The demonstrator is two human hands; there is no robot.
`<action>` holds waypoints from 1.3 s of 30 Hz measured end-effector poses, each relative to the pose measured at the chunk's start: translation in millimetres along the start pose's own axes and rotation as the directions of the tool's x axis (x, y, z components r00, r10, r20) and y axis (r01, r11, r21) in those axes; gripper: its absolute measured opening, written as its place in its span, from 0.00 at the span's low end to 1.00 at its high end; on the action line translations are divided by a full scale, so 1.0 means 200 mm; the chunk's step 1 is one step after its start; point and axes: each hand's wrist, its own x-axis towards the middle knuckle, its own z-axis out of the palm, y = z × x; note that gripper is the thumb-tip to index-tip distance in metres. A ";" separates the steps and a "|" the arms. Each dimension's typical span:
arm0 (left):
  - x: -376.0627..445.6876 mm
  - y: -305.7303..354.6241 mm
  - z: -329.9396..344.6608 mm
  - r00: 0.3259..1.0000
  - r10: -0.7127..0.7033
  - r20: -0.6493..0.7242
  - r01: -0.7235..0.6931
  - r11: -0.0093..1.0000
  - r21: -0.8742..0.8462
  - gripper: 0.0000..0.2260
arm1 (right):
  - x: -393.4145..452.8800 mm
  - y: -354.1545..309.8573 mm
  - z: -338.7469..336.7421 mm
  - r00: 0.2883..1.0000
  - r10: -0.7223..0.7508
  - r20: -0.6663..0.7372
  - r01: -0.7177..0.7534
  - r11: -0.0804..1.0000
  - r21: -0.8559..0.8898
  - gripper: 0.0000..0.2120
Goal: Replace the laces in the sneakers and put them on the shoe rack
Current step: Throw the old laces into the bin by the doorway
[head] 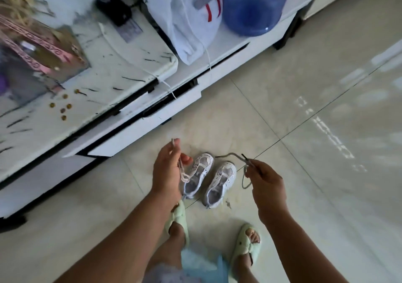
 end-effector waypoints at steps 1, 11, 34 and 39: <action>-0.08 0.08 -0.01 0.999 0.027 0.026 -0.028 0.999 0.029 0.06 | -0.05 -0.09 -0.03 1.000 -0.007 0.008 0.007 1.000 0.011 0.08; -0.68 0.70 -0.11 0.993 0.111 0.028 -0.113 0.990 0.083 0.22 | -0.49 -0.78 -0.21 0.961 -0.186 0.205 0.186 0.982 0.021 0.09; -1.16 1.21 -1.86 0.893 0.107 -0.438 -0.430 0.496 -0.755 0.09 | -1.73 -1.15 1.27 0.173 -0.173 0.970 0.808 0.587 -0.039 0.05; -1.22 1.18 -2.63 0.657 0.086 -0.749 -0.633 0.604 -0.485 0.02 | -2.12 -1.15 1.81 0.113 -0.089 0.990 0.722 0.692 -0.020 0.04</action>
